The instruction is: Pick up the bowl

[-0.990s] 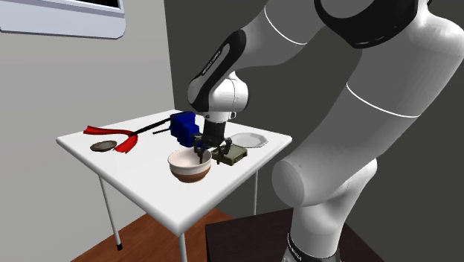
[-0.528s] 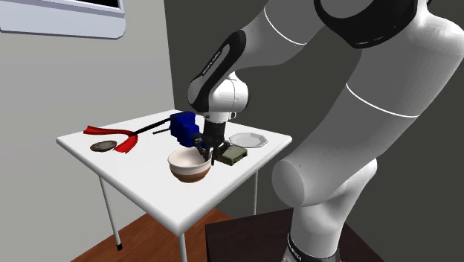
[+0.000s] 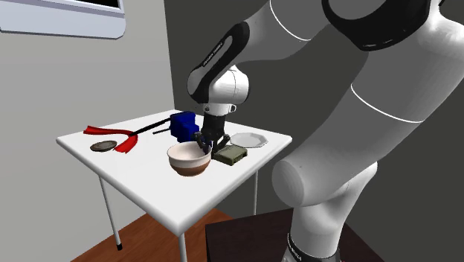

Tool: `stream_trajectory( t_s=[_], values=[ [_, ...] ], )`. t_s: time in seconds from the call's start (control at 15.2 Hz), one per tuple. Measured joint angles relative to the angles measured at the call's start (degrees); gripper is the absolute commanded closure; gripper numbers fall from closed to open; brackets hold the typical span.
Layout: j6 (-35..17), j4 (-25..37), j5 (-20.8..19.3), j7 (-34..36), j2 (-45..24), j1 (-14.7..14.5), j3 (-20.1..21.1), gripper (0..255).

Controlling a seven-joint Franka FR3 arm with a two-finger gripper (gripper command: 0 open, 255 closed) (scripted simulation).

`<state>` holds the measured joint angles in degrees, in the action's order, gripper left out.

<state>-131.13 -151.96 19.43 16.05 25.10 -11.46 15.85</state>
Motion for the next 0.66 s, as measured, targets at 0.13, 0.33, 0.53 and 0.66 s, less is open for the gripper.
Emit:
stream_trajectory(
  t_s=[0.13,0.33,0.53,0.66],
  values=[
    [1.86,0.84,-0.27,0.32,1.04,0.06,-0.19,255],
    [4.48,2.20,-0.66,0.78,2.34,0.15,-0.45,255],
    [7.38,3.65,-1.07,1.20,3.82,0.26,-0.82,255],
    [8.64,4.59,-1.34,1.31,4.12,0.40,-1.03,255]
  ],
)
